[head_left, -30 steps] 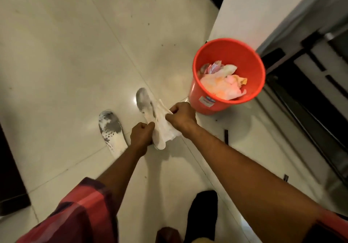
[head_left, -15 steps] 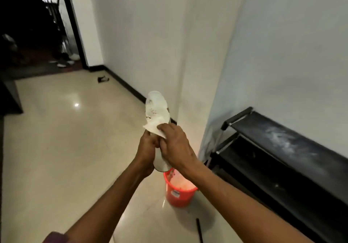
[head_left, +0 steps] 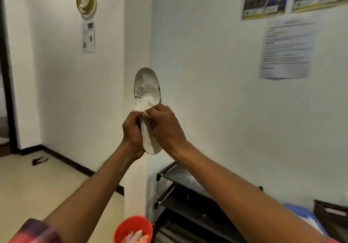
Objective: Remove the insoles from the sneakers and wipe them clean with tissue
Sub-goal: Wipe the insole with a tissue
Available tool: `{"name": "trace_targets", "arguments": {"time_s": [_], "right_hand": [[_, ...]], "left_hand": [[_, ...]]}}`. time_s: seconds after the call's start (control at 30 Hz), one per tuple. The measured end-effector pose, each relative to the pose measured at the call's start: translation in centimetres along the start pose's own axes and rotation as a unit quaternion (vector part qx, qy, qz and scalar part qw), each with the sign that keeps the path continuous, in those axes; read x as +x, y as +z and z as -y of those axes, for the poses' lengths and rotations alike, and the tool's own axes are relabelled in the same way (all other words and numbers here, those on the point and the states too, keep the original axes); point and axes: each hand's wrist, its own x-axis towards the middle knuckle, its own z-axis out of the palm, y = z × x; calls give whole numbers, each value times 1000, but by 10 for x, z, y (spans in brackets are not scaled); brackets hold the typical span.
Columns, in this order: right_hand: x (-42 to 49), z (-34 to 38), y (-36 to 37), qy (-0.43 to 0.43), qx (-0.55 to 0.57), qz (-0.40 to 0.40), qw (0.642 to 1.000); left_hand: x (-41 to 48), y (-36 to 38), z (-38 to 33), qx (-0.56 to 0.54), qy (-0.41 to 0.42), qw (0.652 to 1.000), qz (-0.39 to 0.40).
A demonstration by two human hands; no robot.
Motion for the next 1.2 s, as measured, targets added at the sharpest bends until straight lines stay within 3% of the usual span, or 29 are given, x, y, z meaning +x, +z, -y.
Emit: {"name": "trace_targets", "arguments": {"time_s": [0.17, 0.53, 0.83, 1.03, 1.2], "right_hand": [[12, -1, -82, 2, -86, -59, 995], [14, 22, -190, -68, -189, -96, 975], [27, 31, -208, -57, -151, -160, 974], [42, 25, -218, -56, -128, -150, 979], [59, 23, -222, -41, -72, -148, 986]], "left_hand": [[-15, 82, -19, -90, -28, 994, 55], [-43, 165, -54, -24, -14, 994, 107], [-48, 189, -68, -40, 3, 992, 121], [-46, 181, -66, 1, -9, 987, 160], [-45, 173, -66, -44, -18, 982, 185]]}}
